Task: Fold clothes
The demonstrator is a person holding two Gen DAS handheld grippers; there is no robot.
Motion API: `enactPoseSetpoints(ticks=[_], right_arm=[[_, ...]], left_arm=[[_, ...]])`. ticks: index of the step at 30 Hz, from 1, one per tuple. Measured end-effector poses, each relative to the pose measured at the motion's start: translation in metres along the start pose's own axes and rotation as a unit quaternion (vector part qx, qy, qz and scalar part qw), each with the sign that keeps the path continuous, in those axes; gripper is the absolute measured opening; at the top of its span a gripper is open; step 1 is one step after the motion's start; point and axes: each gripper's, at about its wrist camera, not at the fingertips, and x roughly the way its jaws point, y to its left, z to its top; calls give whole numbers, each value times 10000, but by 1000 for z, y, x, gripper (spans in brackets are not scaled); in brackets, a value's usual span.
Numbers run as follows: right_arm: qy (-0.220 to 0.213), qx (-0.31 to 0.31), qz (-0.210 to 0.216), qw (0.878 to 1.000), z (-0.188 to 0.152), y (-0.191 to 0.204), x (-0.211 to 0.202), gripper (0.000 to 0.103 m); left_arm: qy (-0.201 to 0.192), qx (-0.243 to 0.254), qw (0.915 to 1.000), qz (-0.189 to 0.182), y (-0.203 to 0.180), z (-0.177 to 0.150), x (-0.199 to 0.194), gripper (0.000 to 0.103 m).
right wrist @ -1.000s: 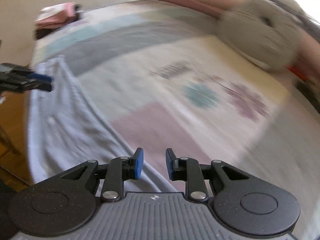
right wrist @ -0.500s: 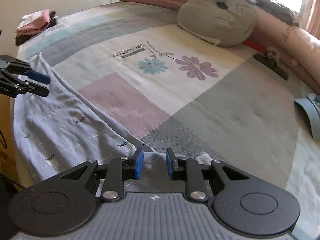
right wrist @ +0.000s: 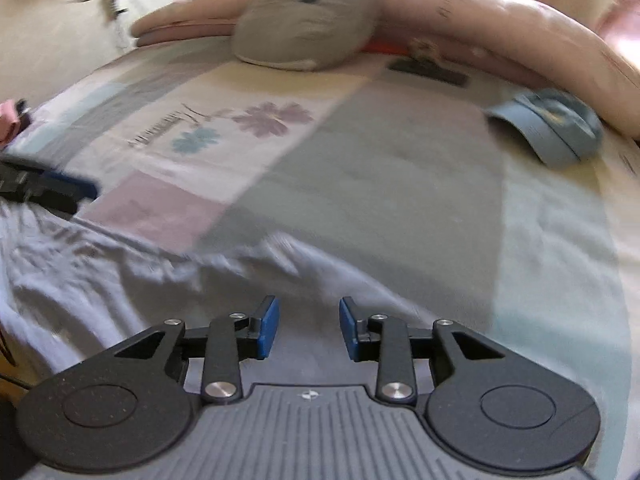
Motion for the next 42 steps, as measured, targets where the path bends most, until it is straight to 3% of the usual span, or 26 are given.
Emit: enactPoseSetpoints(ticks=[4,8,15,18,26,38,42], right_arm=[[81,511,-237,9984,-34,-14,-10,38],[17,965,-338,9948,-61,-23,-21,39],[-243,1427,-275,9891,-79,-29,-28,42],[-313,1544,-187,9873,-80,-32,-27,46],[-276,1400,-192,9896,-76,-29,-25,48],[-279,1360,-188,9901,-74,-27,-22,54],[-289,1381,-217,9898,-73,-26,-22,54]], left_arm=[[368,185,9985,-350,-14,13,64,55],[629,326,9965,-439,-27,9,100,55],[545,637,9955,-435,-50,3,97,56],[550,882,9932,-521,-61,2,93,61],[561,1001,9919,-548,-70,-4,86,62],[856,800,9922,-425,-52,-16,90,63],[934,795,9899,-704,-54,-1,107,65]])
